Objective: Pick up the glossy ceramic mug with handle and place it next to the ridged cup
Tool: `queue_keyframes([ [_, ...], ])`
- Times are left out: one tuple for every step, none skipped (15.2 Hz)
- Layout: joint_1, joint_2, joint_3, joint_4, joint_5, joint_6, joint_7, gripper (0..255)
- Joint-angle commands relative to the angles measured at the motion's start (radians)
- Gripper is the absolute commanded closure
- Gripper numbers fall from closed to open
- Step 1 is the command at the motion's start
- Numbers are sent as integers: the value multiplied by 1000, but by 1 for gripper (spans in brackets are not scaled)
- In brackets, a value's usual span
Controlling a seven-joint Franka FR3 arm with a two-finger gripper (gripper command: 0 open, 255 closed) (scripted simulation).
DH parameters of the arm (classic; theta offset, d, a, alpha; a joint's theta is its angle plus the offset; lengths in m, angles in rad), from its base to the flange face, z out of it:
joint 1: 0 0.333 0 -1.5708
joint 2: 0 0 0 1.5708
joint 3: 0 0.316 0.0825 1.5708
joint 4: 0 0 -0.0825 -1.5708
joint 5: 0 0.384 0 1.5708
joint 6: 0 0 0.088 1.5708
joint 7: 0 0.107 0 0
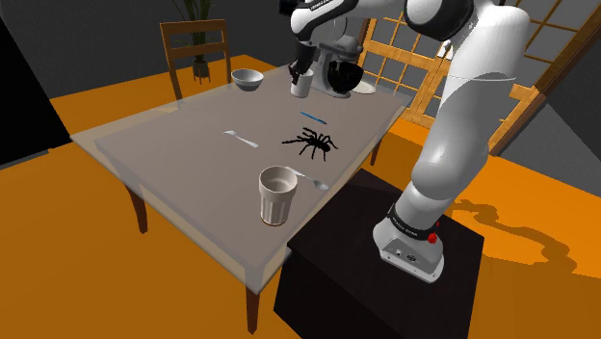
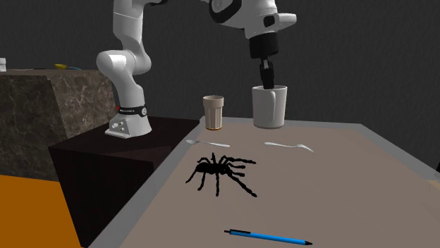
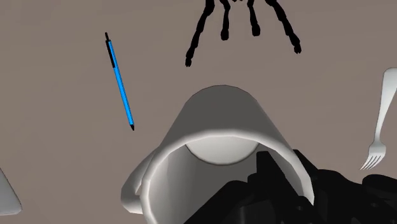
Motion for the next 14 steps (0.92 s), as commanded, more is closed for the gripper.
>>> queue_keyframes([
  [2, -11, -1, 16, -4, -27, 4, 255],
  [2, -15, -1, 24, -6, -39, 5, 255],
  [2, -20, -2, 31, -7, -51, 6, 255],
  [3, -24, -2, 39, -9, -63, 7, 255],
  [3, -28, -3, 47, -10, -75, 8, 255],
  [3, -32, -3, 56, -11, -87, 9, 255],
  [3, -36, -3, 64, -12, -99, 10, 255],
  [3, -37, -4, 66, -13, -103, 10, 255],
  [18, -62, 1, 33, -24, -93, 33, 255],
  [33, -86, 6, 0, -35, -84, 56, 255],
  [47, -109, 11, -31, -46, -76, 80, 255],
  [60, -132, 18, -60, -57, -69, 105, 255],
  [73, -153, 24, -88, -68, -62, 130, 255],
  [86, -174, 32, -115, -79, -56, 155, 255],
])
